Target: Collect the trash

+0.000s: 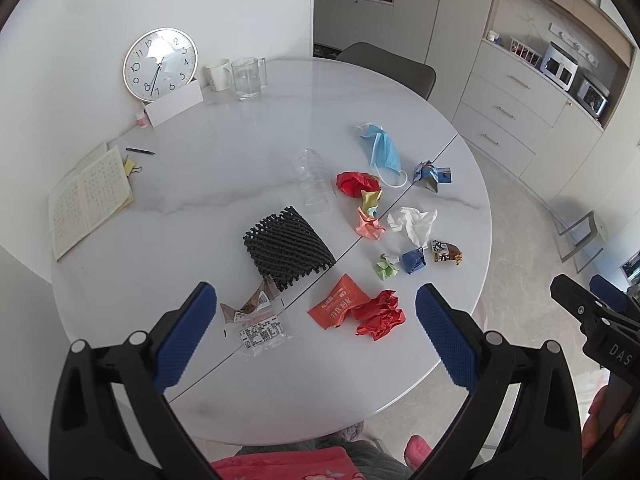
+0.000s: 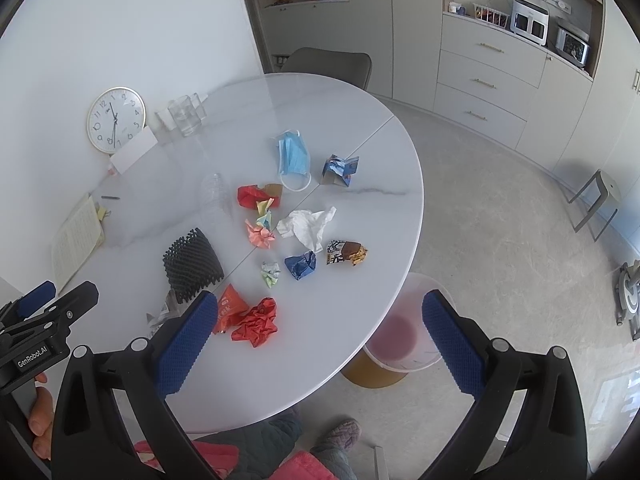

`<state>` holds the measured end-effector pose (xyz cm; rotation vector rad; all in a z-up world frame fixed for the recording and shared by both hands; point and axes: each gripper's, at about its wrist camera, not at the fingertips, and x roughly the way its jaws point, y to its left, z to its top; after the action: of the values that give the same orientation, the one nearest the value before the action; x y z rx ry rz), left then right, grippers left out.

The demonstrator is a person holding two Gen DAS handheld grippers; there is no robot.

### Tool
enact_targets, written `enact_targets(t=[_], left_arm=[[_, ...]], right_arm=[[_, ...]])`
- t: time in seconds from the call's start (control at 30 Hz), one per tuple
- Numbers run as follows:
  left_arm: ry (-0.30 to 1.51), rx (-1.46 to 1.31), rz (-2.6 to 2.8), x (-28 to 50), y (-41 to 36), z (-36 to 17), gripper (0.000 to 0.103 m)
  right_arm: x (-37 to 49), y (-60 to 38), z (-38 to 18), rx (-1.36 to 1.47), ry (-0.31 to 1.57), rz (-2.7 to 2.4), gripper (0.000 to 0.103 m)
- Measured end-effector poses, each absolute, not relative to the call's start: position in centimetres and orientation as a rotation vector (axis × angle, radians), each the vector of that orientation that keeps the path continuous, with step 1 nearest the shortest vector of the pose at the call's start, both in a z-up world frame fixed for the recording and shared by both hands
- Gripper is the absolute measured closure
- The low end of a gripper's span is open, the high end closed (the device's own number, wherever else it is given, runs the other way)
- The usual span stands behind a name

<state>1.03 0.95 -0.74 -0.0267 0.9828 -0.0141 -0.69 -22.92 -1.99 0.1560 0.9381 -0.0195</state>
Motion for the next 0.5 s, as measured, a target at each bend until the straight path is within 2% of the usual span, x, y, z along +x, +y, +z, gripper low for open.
enact_targets(t=[0.5], left_arm=[[0.987,-0.023,-0.010,1.59,0.86,-0.85,0.008]], right_arm=[[-0.31,-23.06,-2.18,0.153,0.941,-0.021,0.002]])
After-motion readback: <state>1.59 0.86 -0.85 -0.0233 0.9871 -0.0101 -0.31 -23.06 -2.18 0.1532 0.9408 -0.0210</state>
